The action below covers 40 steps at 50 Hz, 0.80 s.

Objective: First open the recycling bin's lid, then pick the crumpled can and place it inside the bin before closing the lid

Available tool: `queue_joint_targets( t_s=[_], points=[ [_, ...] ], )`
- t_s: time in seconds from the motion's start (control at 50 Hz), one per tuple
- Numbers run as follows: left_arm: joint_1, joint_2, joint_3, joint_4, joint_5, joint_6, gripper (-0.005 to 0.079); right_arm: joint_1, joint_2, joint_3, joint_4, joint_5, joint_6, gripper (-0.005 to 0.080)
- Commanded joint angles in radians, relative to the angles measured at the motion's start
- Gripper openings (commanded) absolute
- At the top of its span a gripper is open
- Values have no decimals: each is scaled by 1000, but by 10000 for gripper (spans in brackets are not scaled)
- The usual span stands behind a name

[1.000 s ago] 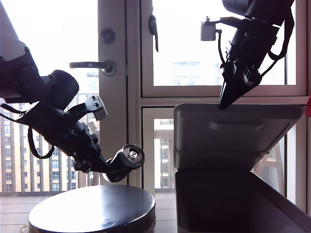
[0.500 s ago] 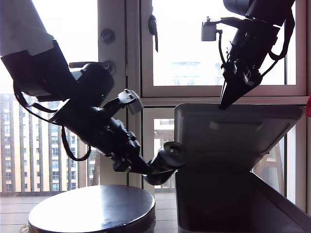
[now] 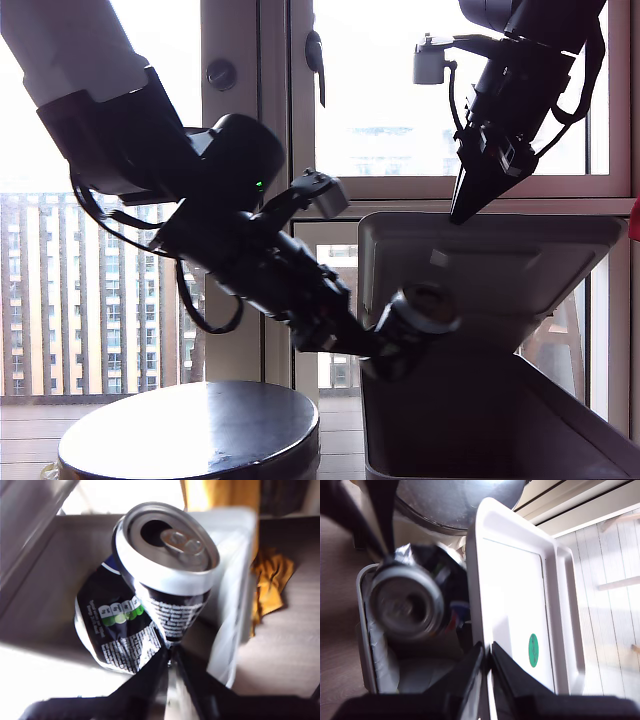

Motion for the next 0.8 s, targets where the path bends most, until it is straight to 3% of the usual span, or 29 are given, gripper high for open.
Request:
queue_joint_targets(
  t_s=[0.0,0.3,0.36,0.5,0.78],
  points=[
    [-13,15,-5,22,3,-5,-24,10,-20,16,4,-15,7,-13],
    [-23,76,-4,87,-7,-3,-22,10,-20,16,5,-14,8,-13],
    [-23,84,-4,106,-9,-4,33,10,-20,16,5,-14,8,-13],
    [-25,85,-4,128,-16,-3,265,10,-20,16,4,-14,8,-13],
    [-24,85,-3,128,-16,-3,271,10,-20,16,5,-12,8,-13]
  ],
)
